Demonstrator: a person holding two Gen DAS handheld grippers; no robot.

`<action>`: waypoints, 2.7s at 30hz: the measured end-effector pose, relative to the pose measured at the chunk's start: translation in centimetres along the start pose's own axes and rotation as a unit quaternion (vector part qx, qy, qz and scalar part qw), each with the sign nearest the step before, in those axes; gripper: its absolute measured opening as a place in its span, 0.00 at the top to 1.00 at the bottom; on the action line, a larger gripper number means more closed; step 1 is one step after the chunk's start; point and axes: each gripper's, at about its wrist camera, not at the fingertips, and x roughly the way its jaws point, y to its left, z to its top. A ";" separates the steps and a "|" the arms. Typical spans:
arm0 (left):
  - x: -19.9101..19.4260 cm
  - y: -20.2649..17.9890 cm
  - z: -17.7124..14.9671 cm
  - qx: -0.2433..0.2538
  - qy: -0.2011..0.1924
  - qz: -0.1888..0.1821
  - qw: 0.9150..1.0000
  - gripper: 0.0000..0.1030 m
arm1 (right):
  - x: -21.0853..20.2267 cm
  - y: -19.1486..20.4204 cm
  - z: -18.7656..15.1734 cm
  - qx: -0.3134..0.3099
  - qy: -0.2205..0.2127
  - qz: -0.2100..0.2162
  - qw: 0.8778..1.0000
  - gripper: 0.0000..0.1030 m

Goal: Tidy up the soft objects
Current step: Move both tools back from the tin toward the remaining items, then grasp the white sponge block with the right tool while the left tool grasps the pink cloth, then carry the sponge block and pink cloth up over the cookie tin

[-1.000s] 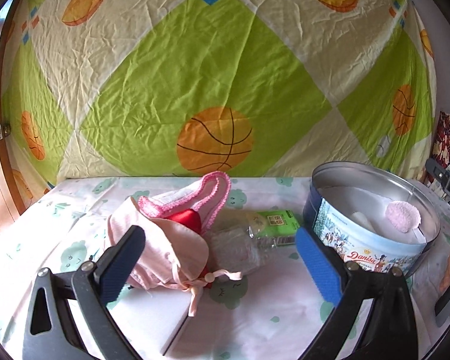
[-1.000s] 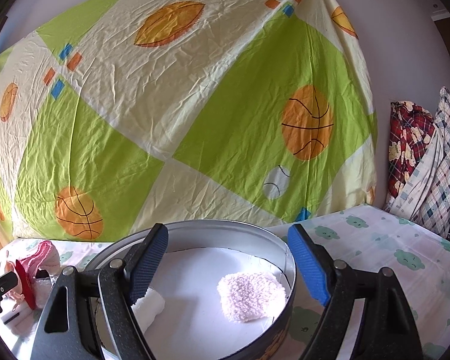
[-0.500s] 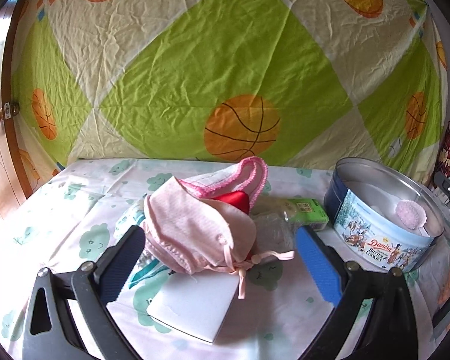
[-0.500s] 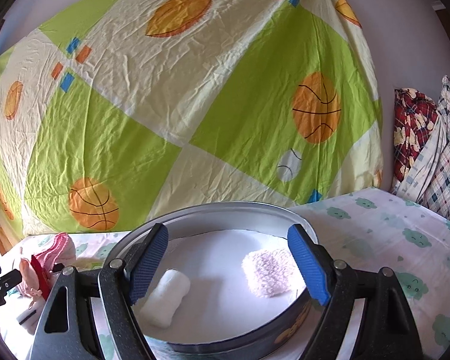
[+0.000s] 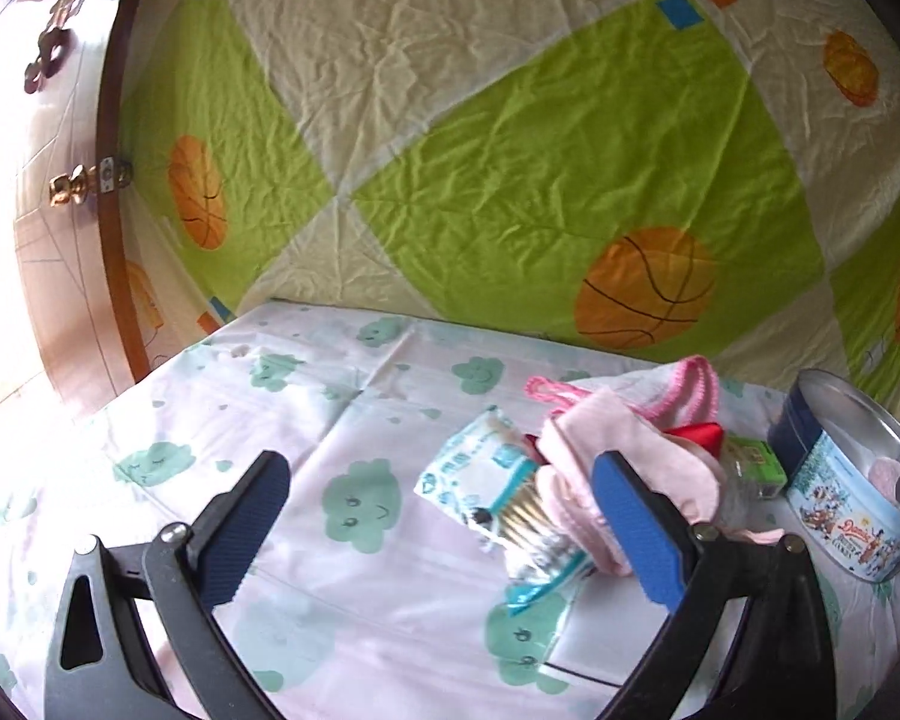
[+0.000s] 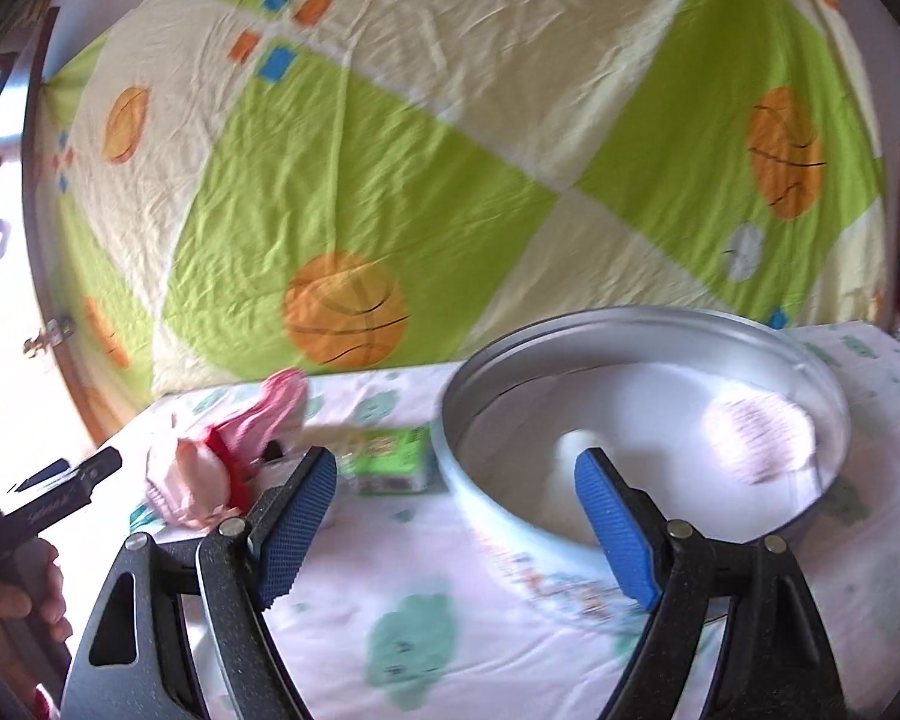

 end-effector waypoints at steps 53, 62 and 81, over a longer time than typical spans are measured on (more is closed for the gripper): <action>2.6 -0.8 0.6 -0.027 0.048 -0.058 0.997 0.02 | 0.1 9.0 -2.4 -0.143 0.041 0.103 0.983 0.57; 6.4 -5.8 0.3 0.023 0.105 -0.053 0.993 0.25 | -0.2 8.1 -2.0 -0.133 0.037 0.102 0.985 0.57; -1.5 -4.1 0.4 -0.027 -0.039 -0.135 0.990 0.91 | -3.2 8.1 -1.5 -0.147 -0.050 0.071 0.985 0.56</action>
